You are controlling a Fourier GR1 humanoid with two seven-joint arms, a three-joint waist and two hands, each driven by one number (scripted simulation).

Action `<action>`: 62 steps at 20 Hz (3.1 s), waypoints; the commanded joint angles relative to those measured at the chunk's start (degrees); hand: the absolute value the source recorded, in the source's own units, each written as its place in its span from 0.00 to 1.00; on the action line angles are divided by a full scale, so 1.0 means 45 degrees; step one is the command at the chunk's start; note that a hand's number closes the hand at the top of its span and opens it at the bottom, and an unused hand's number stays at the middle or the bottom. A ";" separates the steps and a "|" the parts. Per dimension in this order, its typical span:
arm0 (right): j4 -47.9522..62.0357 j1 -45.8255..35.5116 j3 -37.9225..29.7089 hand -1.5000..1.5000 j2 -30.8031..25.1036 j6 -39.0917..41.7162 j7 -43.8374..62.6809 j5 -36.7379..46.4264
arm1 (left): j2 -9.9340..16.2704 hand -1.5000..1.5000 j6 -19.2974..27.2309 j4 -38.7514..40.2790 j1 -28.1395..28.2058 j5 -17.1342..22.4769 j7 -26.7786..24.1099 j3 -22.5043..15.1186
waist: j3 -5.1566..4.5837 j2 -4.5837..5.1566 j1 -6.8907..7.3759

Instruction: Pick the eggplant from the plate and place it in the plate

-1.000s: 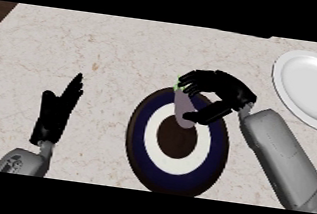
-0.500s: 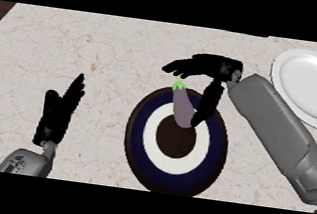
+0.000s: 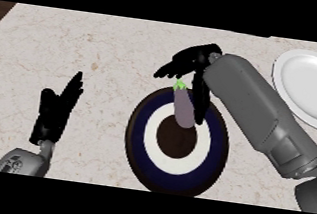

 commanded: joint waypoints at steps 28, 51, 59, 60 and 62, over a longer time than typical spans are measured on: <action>0.4698 -0.0679 0.1495 0.00 0.2455 0.0613 -0.4201 0.4295 | -0.0538 0.50 -0.0381 0.0432 0.0291 -0.0390 -0.0478 0.0667 | 0.0000 -0.0030 -0.0386; 0.4286 0.0308 -0.0162 1.00 -0.0896 -0.8957 -0.5451 0.4904 | -0.0294 0.50 -0.0288 -0.0628 0.1373 -0.0453 0.0266 0.1273 | 0.0060 -0.0417 -0.1406; 0.2215 0.1773 -0.2172 1.00 -0.3535 -1.3205 -0.6974 0.3653 | -0.0188 0.50 -0.0300 -0.0798 0.1502 -0.0557 0.0383 0.1309 | 0.0014 -0.0518 -0.1637; 0.2025 0.2053 -0.2699 1.00 -0.3658 -1.3803 -0.7108 0.3225 | -0.0388 0.50 -0.0023 -0.0665 0.1864 -0.0705 -0.0186 0.1325 | 0.0012 -0.0514 -0.1633; 0.1491 0.2162 -0.3285 1.00 -0.4133 -1.4733 -0.6816 0.2902 | -0.0398 0.50 -0.0212 -0.0936 0.2271 -0.0573 -0.0128 0.1214 | 0.0008 -0.0557 -0.1613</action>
